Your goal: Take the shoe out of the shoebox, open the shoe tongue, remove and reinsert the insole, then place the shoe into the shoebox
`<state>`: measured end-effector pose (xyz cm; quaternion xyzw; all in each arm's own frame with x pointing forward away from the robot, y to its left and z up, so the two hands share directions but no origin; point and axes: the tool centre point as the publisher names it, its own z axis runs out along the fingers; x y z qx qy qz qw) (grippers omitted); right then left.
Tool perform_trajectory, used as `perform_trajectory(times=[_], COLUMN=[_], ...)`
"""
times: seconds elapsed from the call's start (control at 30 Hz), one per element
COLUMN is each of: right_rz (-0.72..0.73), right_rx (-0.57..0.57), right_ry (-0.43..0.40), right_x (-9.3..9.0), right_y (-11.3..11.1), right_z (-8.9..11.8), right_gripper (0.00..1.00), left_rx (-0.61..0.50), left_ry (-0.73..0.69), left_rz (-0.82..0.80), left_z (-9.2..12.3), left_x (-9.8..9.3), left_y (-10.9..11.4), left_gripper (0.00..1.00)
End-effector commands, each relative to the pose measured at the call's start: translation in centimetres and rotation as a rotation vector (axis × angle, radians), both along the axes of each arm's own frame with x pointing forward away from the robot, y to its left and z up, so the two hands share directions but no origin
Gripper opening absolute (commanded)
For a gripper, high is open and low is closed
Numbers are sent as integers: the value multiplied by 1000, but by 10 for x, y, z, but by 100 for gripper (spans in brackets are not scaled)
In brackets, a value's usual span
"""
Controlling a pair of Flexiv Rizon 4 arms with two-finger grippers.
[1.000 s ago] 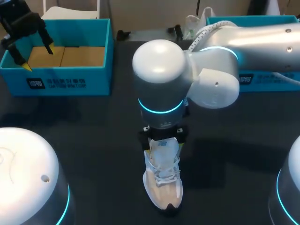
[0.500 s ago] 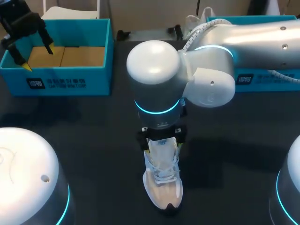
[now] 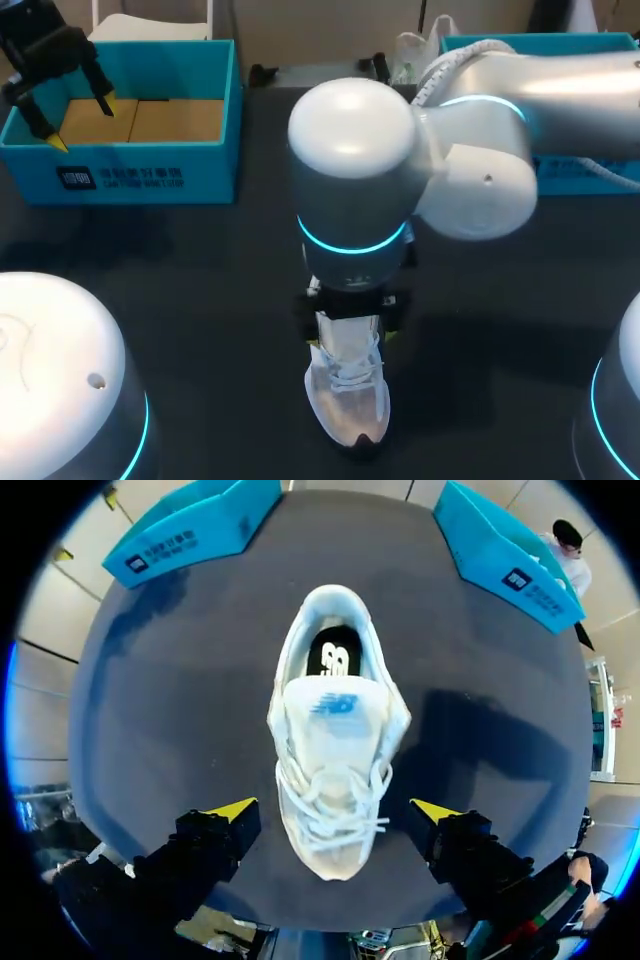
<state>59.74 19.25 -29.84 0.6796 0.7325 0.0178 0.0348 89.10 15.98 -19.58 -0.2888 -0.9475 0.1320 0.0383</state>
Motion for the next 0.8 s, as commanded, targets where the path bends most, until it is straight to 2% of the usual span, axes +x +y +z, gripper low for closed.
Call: perform_trajectory(times=[0.03,0.23,0.4,0.6,0.8], right_rz=[-9,64,107,121,134], right_rx=[-21,-44,-38,-35,-1], right_ry=[-21,-29,-25,-31,-16], right_x=[-5,15,34,47,63], right_y=[2,10,15,14,10], right_z=[8,1,-11,-24,-47], right_gripper=[44,38,40,41,41], left_rx=[3,3,3,3,3], left_ry=[0,0,0,0,0], left_rz=[-1,-1,-1,-1,-1], left_z=[0,0,0,0,0], left_x=[0,0,0,0,0], left_y=[0,0,0,0,0], left_gripper=[100,100,100,100,100])
